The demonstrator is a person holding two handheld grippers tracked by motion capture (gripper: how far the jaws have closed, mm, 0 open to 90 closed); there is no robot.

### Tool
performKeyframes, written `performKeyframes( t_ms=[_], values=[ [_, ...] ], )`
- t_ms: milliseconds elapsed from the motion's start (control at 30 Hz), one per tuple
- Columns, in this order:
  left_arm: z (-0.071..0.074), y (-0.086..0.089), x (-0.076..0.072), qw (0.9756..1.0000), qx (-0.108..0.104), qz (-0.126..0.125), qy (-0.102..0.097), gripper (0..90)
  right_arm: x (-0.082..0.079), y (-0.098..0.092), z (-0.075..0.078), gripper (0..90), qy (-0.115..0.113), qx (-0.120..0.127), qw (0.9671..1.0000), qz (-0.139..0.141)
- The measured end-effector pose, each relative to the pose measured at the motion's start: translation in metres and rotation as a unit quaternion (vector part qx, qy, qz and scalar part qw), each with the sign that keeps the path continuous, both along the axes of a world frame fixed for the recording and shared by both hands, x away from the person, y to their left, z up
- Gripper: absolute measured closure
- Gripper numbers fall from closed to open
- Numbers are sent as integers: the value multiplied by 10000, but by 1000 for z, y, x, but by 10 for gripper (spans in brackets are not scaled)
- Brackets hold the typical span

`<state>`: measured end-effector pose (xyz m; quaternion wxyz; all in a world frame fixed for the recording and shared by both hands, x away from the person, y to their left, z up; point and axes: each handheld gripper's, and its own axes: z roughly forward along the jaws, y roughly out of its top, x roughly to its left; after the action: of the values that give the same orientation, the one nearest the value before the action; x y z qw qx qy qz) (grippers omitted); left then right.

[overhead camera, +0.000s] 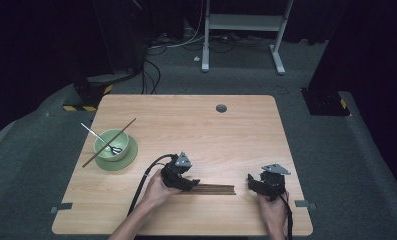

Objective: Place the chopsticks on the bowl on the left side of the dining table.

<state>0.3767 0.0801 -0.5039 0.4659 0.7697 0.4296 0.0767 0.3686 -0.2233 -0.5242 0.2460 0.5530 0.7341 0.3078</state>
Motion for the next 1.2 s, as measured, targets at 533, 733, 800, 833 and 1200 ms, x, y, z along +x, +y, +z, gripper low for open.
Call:
performKeyframes(
  t_ms=[533, 733, 800, 833, 1200],
  values=[
    [-9, -6, 5, 9998, 212, 36, 46, 352, 0, 0, 0, 232, -3, -3, 10000, 2],
    [-11, -7, 5, 9997, 234, 49, 49, 354, 0, 0, 0, 232, 3, 5, 10000, -6],
    [-11, -6, 6, 9995, 297, 14, 70, 354, 0, 0, 0, 232, -2, -3, 10000, 3],
    [-11, -6, 6, 9993, 359, -17, 72, 355, 0, 0, 0, 232, -1, -1, 10000, 1],
    [-11, -5, 7, 9994, 342, -11, 65, 356, 0, 0, 0, 232, 4, 5, 10000, -1]
  ],
)
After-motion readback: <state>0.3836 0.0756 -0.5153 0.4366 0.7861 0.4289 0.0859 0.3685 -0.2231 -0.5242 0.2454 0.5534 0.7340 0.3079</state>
